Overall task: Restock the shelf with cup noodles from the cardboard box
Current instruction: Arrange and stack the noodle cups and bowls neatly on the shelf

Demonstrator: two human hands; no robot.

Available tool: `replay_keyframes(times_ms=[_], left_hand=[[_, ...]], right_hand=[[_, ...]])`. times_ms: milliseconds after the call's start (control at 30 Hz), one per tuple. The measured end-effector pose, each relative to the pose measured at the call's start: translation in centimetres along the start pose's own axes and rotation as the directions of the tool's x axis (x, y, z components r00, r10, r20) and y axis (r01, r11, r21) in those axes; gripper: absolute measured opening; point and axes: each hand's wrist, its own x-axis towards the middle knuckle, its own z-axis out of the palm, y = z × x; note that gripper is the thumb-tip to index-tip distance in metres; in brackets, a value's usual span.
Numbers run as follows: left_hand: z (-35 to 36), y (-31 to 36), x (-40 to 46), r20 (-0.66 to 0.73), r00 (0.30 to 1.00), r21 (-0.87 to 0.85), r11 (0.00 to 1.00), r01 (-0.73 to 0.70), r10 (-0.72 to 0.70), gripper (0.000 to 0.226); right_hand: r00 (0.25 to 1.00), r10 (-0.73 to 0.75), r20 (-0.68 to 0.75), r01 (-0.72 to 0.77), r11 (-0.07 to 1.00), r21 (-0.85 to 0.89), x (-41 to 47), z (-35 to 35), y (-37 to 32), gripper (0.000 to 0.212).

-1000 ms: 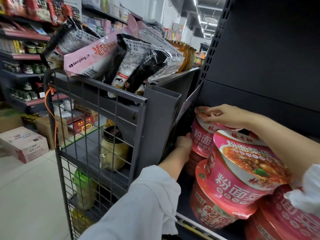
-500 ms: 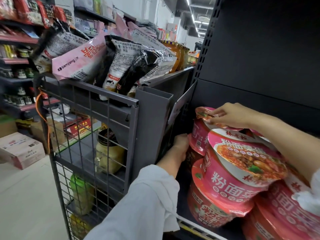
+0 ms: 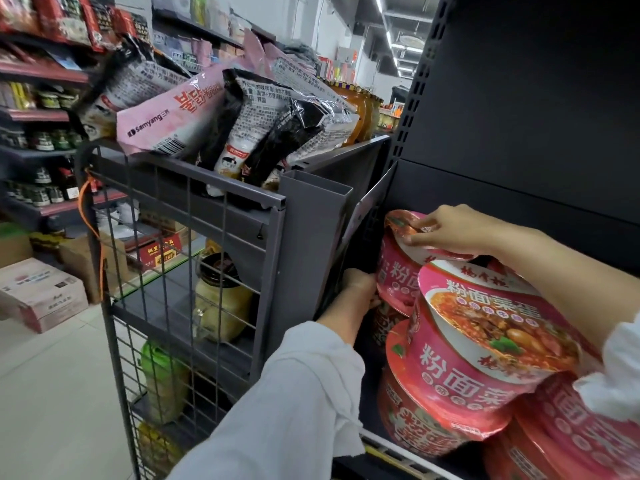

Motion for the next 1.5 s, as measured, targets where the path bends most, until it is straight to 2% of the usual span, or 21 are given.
replay_keyframes(times_ms=[133, 233, 367, 467, 600, 667, 733, 833, 900, 967, 1033, 1167, 1267, 1300, 1367, 1433, 1500], left_hand=[[-0.3, -0.3, -0.6, 0.043, 0.999, 0.046, 0.999, -0.018, 0.016, 0.032], [-0.5, -0.2, -1.2, 0.078, 0.997, 0.084, 0.996, -0.019, 0.013, 0.031], [-0.3, 0.1, -1.7, 0.103, 0.994, 0.158, 0.987, -0.040, 0.024, 0.017], [0.2, -0.4, -2.0, 0.058, 0.998, 0.088, 0.995, -0.045, 0.040, 0.030], [0.9, -1.3, -2.8, -0.034, 0.998, -0.028, 0.999, -0.045, 0.044, 0.034], [0.7, -1.5, -2.9, 0.000, 1.000, -0.055, 0.998, -0.021, 0.021, 0.031], [0.2, -1.3, -3.3, 0.074, 0.997, -0.052, 0.999, 0.016, -0.012, 0.017], [-0.5, -0.9, -2.3, 0.013, 1.000, 0.014, 1.000, -0.007, 0.007, 0.030], [-0.6, -0.5, -1.8, -0.040, 0.998, -0.010, 0.998, -0.057, 0.057, 0.039], [-0.7, -0.3, -1.9, 0.014, 0.998, -0.044, 0.997, -0.060, 0.061, 0.037], [-1.0, -0.3, -2.4, 0.072, 0.995, -0.065, 0.996, -0.061, 0.066, 0.030], [-0.6, -0.6, -3.0, 0.064, 0.996, 0.016, 0.998, -0.069, 0.067, 0.027], [0.1, -0.8, -3.8, 0.116, 0.992, 0.029, 0.999, -0.045, 0.041, 0.004], [0.1, -0.9, -3.6, 0.116, 0.993, 0.033, 0.999, -0.032, 0.028, 0.011], [0.1, -0.8, -3.0, 0.075, 0.997, 0.070, 0.997, -0.025, 0.020, 0.005], [0.2, -0.9, -1.4, -0.034, 0.998, 0.215, 0.975, -0.050, 0.059, 0.030], [0.7, -1.4, 0.1, -0.076, 0.991, 0.325, 0.943, -0.076, 0.106, 0.037]], right_hand=[[0.999, -0.036, -0.009, 0.037, 0.998, 0.048, -0.4, 0.1, 0.3, 0.053], [0.999, -0.044, 0.005, 0.044, 0.999, 0.026, -0.4, 0.1, 0.1, 0.053], [0.999, -0.046, -0.002, 0.046, 0.999, 0.016, -0.5, 0.1, 0.1, 0.054], [0.998, -0.053, -0.032, 0.053, 0.999, -0.011, -0.6, 0.2, -0.2, 0.051], [0.993, -0.042, -0.107, 0.029, 0.993, -0.116, -0.6, 0.5, -0.6, 0.050], [0.987, -0.035, -0.155, 0.004, 0.980, -0.197, -0.6, 0.5, -0.8, 0.054], [0.981, -0.029, -0.190, -0.016, 0.974, -0.227, -0.7, 0.4, -0.8, 0.059], [0.987, -0.032, -0.156, -0.007, 0.969, -0.245, -0.9, 0.1, -0.7, 0.059], [0.998, -0.020, -0.056, 0.010, 0.987, -0.162, -1.1, -0.3, -0.6, 0.052], [1.000, -0.014, 0.005, 0.014, 0.998, -0.059, -1.2, -0.5, -0.4, 0.049], [1.000, -0.012, -0.013, 0.012, 1.000, -0.008, -1.0, -0.4, 0.0, 0.047], [0.986, 0.009, -0.165, -0.017, 0.999, -0.049, -0.8, 0.1, -0.5, 0.049], [0.972, -0.020, -0.236, -0.017, 0.988, -0.154, -0.7, 0.6, -1.4, 0.054], [0.975, -0.016, -0.223, -0.021, 0.986, -0.164, -0.6, 0.6, -1.3, 0.054], [0.986, 0.008, -0.164, -0.032, 0.989, -0.145, -0.6, 0.6, -0.7, 0.054], [0.996, 0.028, -0.090, -0.033, 0.998, -0.055, -0.8, 0.5, 0.0, 0.053], [0.998, 0.016, -0.054, -0.014, 0.999, 0.034, -1.2, 0.5, 0.5, 0.052]])
